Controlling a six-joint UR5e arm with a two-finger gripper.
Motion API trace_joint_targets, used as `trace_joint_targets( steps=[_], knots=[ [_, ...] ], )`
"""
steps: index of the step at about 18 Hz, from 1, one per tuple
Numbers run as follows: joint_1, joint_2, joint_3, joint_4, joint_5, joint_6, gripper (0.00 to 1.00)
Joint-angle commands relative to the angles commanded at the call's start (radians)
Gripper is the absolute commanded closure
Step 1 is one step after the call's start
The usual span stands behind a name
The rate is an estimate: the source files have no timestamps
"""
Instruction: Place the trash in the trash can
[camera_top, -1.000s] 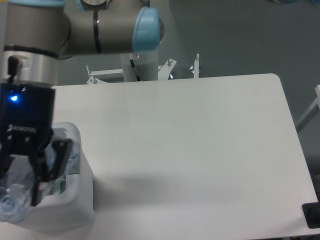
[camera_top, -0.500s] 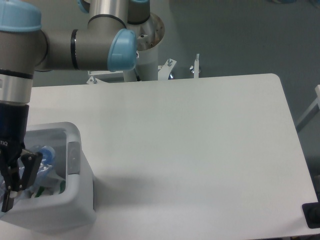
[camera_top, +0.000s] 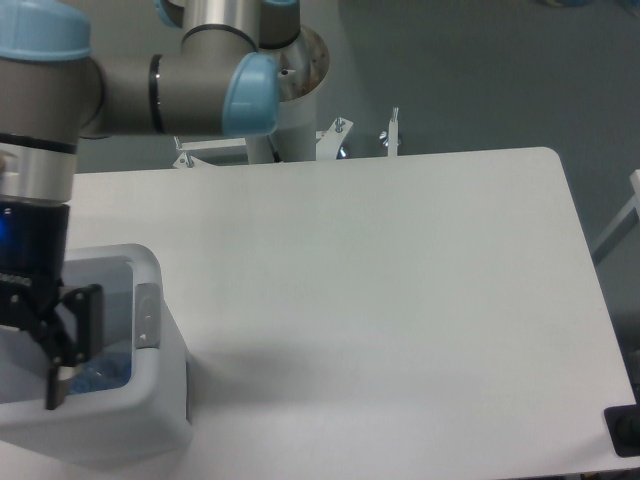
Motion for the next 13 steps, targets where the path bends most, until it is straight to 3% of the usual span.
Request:
trace_joint_targets(
  steps=[4,7,9,13],
  knots=[
    [0.115,0.015,-0.023,-0.008,0.003,0.005,0.00],
    [0.174,0.017,-0.032,-0.049,0.005,0.056,0.00],
    [0.193,0.025,-0.035,-0.093,0.037,0.162,0.00],
    [0.233,0.058,-0.068,-0.234,0.046,0.374,0.00]
  ],
)
